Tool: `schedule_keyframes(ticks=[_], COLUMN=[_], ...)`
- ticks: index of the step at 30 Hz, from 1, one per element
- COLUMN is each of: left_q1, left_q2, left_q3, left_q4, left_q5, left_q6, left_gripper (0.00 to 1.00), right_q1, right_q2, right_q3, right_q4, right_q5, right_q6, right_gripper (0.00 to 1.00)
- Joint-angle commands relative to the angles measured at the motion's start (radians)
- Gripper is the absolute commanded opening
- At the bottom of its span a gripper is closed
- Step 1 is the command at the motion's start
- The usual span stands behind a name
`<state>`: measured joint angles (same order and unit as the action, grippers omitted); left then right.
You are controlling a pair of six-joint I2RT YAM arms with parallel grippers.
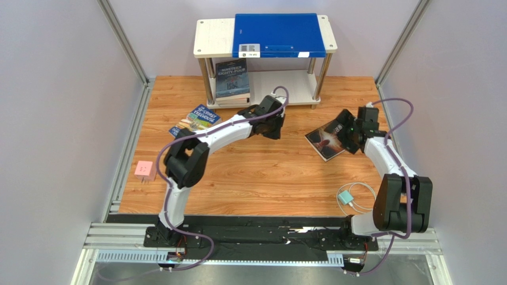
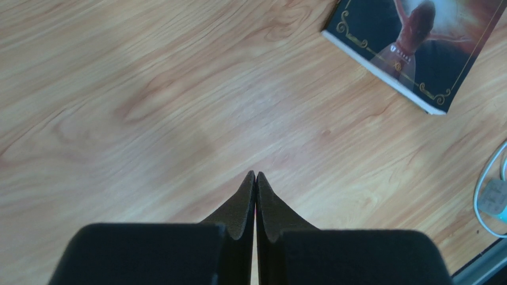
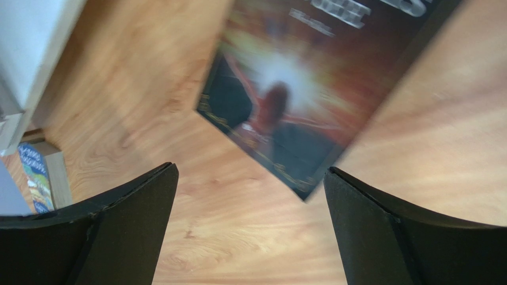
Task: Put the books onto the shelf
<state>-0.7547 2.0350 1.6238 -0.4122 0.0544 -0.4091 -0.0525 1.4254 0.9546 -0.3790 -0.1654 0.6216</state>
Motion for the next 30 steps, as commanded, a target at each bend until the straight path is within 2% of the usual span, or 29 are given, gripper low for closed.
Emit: schedule_keyframes(ticks=[1,6,12,16,21,30], left_q1=[-0.029,-0.032,-0.040,-0.040,-0.040,-0.040], left_q2=[0.169,0.338,0.479,0.531,0.623,0.695], left_q3=[0.252,0.439,0.680,0.758,0.876,0.909], left_q4=[-0.057,-0.100,-0.146,-0.125,-0.138,-0.138], left_q5=[0.038,0.084,0.047,0.024,0.062,0.189], left_q6=[0.024,-0.013,-0.074,-0.115,-0.160,-0.232], left_gripper=[0.00,0.00,0.00,0.00,0.00,0.00], right_q1=[-0.128,-0.220,-0.274,-0.277,-0.277,-0.258], right_q2=[-0.094,-0.083,0.050,0.173,0.257,0.397], right_q3=[-0.080,-0.142,-0.133,-0.114,-0.082,0.039], right_q4=[-0.021,-0.014,0.020,0.067,0.117,0.132], right_q5=[-0.097,-0.154,-0.197,-0.210,-0.214,-0.246], right_q6=[0.007,-0.011,0.001,0.007,0.030,0.043], right_gripper=[1.00,1.00,1.00,1.00,1.00,0.95])
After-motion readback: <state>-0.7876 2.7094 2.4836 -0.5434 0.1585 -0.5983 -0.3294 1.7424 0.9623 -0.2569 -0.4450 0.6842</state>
